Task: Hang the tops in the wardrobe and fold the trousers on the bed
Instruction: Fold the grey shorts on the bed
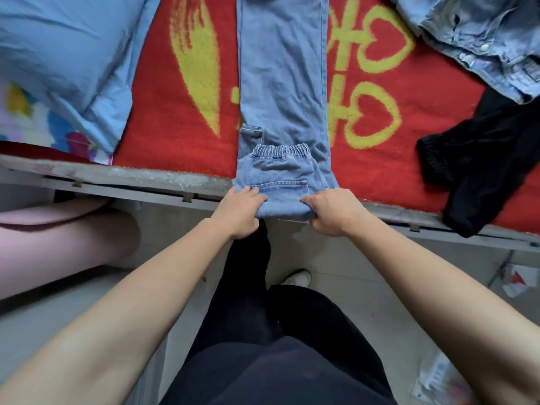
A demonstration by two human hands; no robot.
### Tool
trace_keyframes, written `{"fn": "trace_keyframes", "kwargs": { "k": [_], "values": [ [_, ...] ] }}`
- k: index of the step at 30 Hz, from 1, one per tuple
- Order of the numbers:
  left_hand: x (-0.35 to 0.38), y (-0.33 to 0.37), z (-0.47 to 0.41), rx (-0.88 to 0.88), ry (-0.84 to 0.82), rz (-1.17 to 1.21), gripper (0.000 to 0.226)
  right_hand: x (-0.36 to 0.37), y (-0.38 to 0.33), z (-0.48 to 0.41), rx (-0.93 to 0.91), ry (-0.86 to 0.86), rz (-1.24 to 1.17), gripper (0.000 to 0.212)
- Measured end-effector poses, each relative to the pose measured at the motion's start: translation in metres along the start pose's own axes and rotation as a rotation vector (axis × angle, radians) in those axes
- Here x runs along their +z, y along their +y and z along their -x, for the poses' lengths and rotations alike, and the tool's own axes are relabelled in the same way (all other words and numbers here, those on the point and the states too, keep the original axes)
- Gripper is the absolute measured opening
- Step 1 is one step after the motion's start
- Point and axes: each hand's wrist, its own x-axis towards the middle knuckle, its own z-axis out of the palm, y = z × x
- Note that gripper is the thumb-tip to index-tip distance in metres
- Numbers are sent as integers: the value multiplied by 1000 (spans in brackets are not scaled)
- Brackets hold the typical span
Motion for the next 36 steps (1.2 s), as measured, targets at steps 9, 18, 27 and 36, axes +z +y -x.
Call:
{"fn": "trace_keyframes", "kwargs": {
  "k": [9,18,27,36],
  "values": [
    [-142,-68,-49,-111,164,492,38,-118,67,-45,189,251,-539,20],
    [-170,-128,-171,-373,498,923,43,-160,124,-169,492,544,-748,67],
    [-122,-118,-240,-378,485,388,61,-93,120,-243,575,361,-472,64],
    [-68,-119,-233,-261,308,261,56,-41,97,-234,623,454,-394,58]
  ]
}}
